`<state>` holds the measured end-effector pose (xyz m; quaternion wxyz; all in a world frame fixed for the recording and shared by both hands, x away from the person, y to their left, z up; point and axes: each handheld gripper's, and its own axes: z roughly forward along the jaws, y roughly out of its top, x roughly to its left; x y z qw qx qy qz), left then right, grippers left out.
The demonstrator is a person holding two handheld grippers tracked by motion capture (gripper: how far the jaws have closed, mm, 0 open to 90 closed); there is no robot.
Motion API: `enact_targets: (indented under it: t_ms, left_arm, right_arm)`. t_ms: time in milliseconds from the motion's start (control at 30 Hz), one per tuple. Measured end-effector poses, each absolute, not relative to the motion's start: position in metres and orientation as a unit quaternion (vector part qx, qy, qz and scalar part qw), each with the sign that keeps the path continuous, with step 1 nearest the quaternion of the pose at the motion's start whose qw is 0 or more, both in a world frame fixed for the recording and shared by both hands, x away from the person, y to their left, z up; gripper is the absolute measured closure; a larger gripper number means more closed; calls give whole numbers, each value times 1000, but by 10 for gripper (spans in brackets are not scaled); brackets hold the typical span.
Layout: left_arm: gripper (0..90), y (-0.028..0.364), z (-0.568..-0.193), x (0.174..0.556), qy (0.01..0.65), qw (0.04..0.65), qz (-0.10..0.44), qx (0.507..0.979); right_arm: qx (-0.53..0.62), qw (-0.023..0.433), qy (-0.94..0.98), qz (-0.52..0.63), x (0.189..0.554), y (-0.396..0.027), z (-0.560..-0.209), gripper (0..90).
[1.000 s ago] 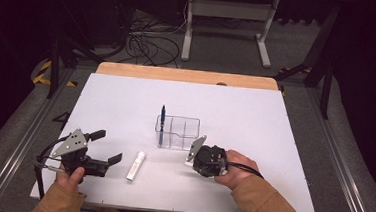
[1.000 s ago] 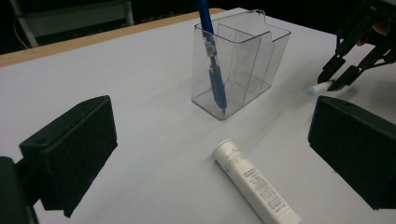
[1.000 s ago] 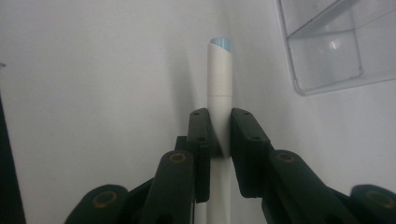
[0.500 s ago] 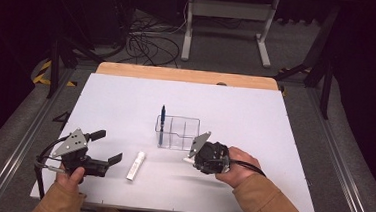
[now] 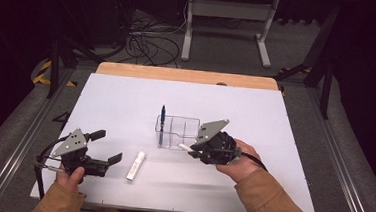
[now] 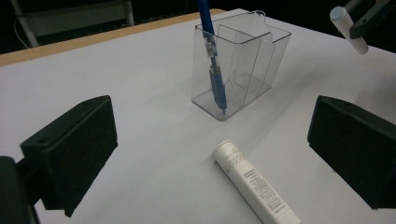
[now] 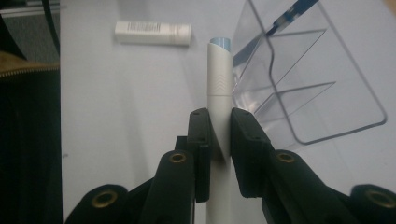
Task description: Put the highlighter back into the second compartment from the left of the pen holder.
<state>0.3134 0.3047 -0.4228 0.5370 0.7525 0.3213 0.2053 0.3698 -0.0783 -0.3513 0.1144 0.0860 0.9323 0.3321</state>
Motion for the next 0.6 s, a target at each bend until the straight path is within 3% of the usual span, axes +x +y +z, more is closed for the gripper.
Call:
enact_targets:
  t_ms: [600]
  left_arm:
    - [22, 305, -423, 313, 321, 536, 208, 752]
  right_arm:
    - [130, 139, 855, 482, 371, -87, -326, 788]
